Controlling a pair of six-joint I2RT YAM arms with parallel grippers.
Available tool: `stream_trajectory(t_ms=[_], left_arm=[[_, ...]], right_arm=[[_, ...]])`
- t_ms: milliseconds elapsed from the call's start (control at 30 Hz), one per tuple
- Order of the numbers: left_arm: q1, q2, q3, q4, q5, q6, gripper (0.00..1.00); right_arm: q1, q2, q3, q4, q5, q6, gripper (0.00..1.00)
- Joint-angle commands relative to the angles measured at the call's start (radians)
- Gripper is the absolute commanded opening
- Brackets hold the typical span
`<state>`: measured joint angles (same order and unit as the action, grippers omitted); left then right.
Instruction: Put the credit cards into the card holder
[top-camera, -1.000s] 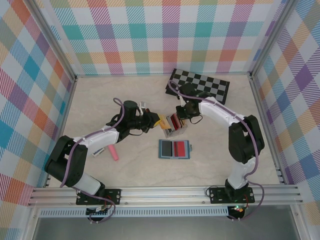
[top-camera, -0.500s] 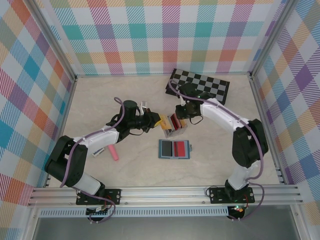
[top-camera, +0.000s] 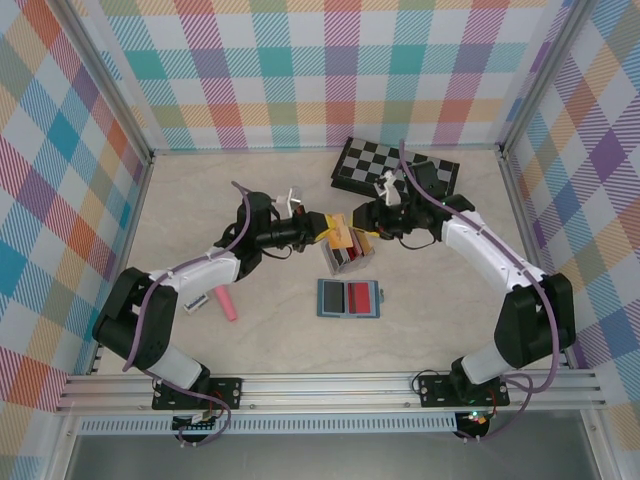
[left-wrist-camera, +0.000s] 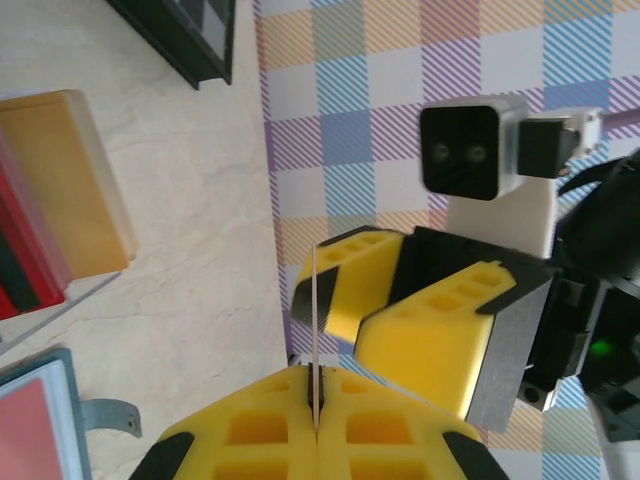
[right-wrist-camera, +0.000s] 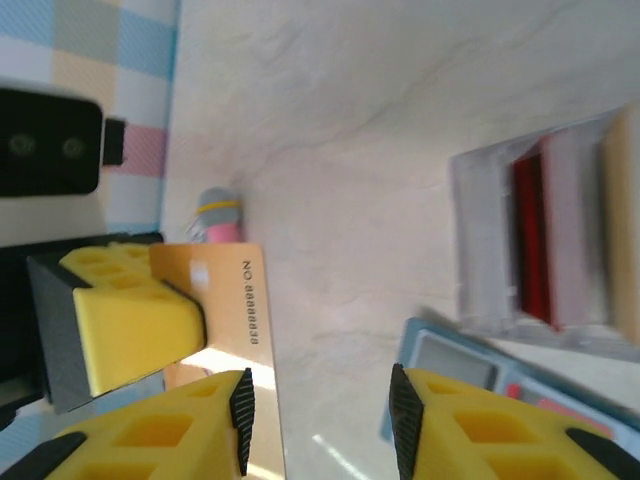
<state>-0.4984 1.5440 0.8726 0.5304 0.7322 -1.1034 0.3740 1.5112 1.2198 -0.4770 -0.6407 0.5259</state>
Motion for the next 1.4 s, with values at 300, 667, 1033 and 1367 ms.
stream_trajectory(t_ms=[300, 667, 1033, 1367], left_arm=[[0.013, 0.027, 0.033, 0.136, 0.066, -0.053, 0.01], [0.014, -0.039, 0.021, -0.211, -0.071, 0.092, 0.5], [-0.09, -0.118, 0.014, -0.855, -0.406, 0.388, 0.65], [-0.172, -0.018, -0.03, -0.775, -0.395, 0.364, 0.62]], right_arm=[[-0.005, 0.044, -0.014, 0.153, -0.275, 0.077, 0.24], [-0.02, -0.012, -0.019, -0.02, -0.09, -0.004, 0.03], [0.196, -0.108, -0.217, -0.178, 0.579, 0.032, 0.04], [0.23, -0.135, -0.377, -0.061, 0.602, 0.101, 0.05]])
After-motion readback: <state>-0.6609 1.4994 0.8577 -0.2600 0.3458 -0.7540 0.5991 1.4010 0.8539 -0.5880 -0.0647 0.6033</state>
